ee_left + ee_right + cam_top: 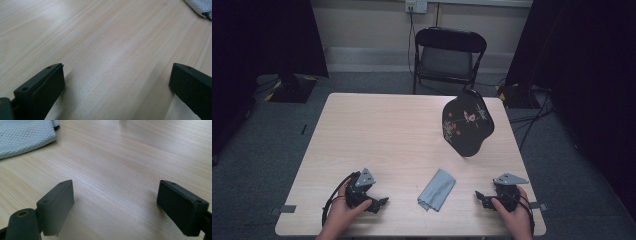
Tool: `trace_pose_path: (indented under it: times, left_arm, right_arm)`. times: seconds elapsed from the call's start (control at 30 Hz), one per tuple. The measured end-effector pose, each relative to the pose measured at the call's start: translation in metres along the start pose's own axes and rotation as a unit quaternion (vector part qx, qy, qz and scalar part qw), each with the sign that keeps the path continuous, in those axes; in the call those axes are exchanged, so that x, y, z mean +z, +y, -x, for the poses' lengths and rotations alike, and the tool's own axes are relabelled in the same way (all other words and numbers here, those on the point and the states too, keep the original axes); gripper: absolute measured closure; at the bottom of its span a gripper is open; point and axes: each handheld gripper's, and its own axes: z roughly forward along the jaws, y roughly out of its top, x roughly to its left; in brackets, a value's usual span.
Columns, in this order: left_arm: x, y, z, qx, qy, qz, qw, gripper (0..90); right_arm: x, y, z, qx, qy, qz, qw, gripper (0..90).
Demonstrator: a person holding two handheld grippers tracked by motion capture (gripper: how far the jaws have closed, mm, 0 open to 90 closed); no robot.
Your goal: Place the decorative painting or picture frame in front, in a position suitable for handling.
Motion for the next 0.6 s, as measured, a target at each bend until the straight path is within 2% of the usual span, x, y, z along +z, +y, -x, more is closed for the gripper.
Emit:
trace_pose_path:
  times: [0.3,0.43,0.5,0.6]
  left_arm:
    - [0.0000,0.0003,0.0009,-0.003,0.003,-0.001,1.0000,0.0]
    - [-0.0006,0.0024,0.0021,-0.009,0.007,-0.007,0.9999,2.4]
    - [-0.0007,0.0018,0.0016,-0.009,0.006,-0.002,0.9999,3.5]
    - [-0.0007,0.0010,0.0011,-0.007,0.005,-0.001,1.0000,3.1]
  right_arm:
    - [0.0000,0.0000,0.0000,0.000,0.001,0.000,1.0000,13.6]
    - [0.0000,0.0000,-0.0001,-0.001,0.001,0.000,1.0000,13.7]
    - [-0.0001,0.0001,-0.0001,-0.001,0.001,0.000,1.0000,13.9]
    - [0.0005,0.0019,0.0008,0.002,0.004,0.003,1.0000,19.1]
